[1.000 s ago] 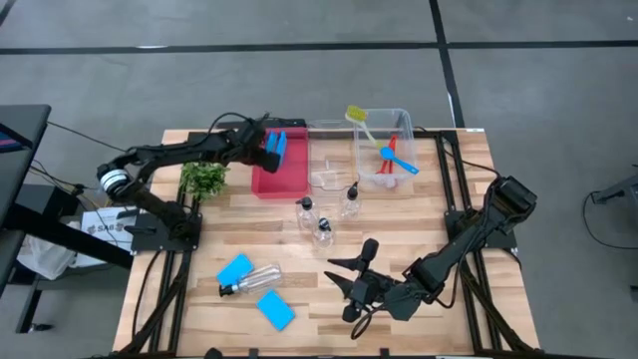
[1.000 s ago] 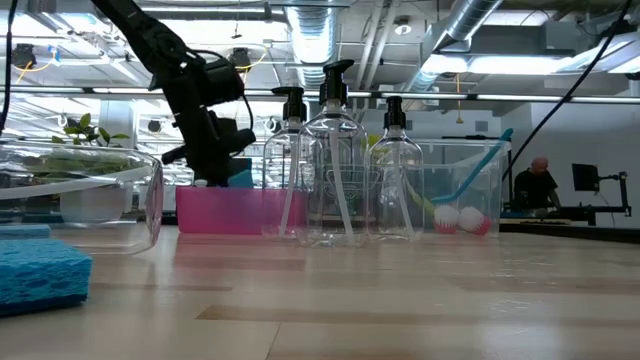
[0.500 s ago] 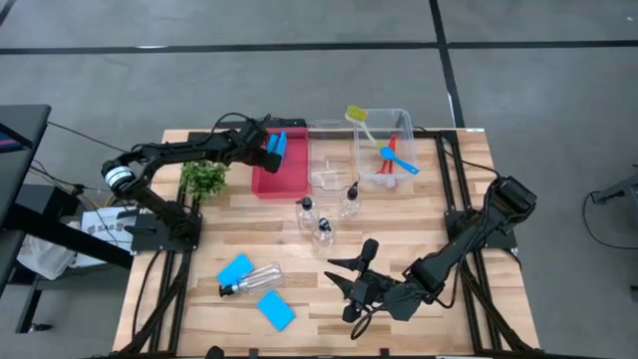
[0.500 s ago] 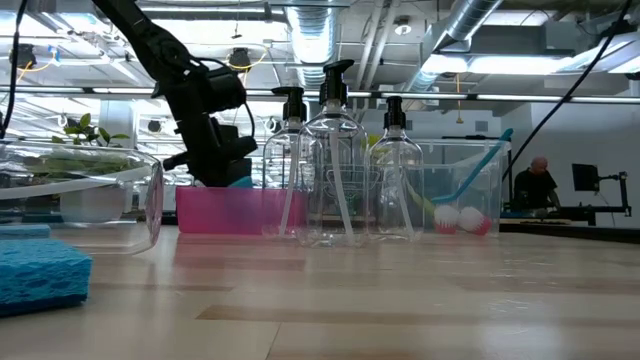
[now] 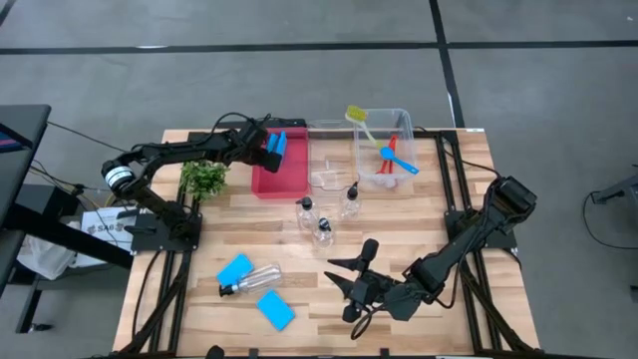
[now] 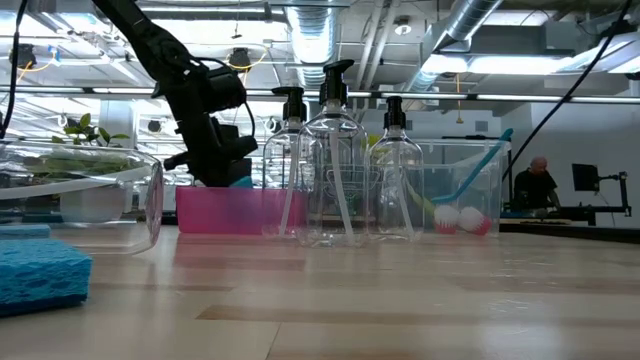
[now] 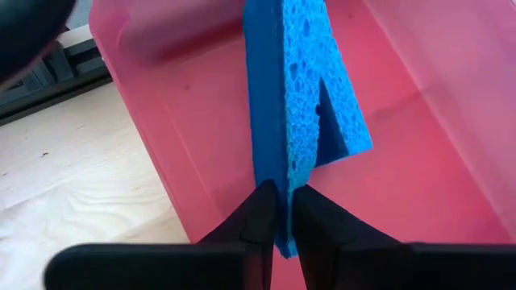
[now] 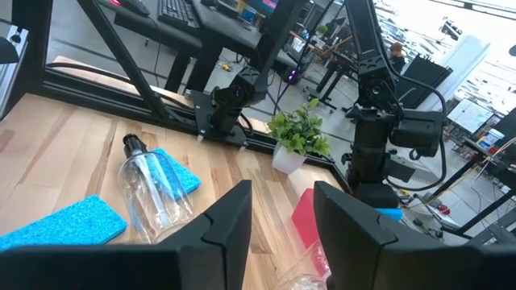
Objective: Pick & Place Kitchen Sink Supplies
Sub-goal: Put the blue sponge into the red bin
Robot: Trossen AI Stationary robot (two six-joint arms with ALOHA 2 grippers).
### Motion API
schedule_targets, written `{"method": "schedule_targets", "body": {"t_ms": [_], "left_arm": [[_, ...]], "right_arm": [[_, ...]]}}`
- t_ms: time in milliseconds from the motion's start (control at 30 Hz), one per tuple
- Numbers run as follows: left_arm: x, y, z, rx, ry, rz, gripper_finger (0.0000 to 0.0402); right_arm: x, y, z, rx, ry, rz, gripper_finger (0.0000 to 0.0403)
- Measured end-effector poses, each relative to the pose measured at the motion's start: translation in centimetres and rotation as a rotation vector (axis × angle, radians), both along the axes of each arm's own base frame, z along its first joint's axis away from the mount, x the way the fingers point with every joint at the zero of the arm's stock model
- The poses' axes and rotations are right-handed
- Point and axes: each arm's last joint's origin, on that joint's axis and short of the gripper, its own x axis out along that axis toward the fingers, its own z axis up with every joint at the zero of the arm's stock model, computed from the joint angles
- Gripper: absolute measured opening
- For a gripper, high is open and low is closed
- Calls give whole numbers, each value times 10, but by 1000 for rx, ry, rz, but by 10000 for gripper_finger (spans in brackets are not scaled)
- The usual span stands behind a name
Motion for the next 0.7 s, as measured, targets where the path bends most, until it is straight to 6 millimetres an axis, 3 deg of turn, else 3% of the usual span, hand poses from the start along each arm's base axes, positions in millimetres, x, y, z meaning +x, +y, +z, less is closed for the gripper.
{"method": "schedule_targets", "body": {"t_ms": [300, 700], "left_arm": [[0, 0, 0, 0, 0, 0, 83], [0, 0, 0, 0, 0, 0, 86]], "right_arm": [[0, 0, 0, 0, 0, 0, 128], [0, 0, 0, 0, 0, 0, 128]]}}
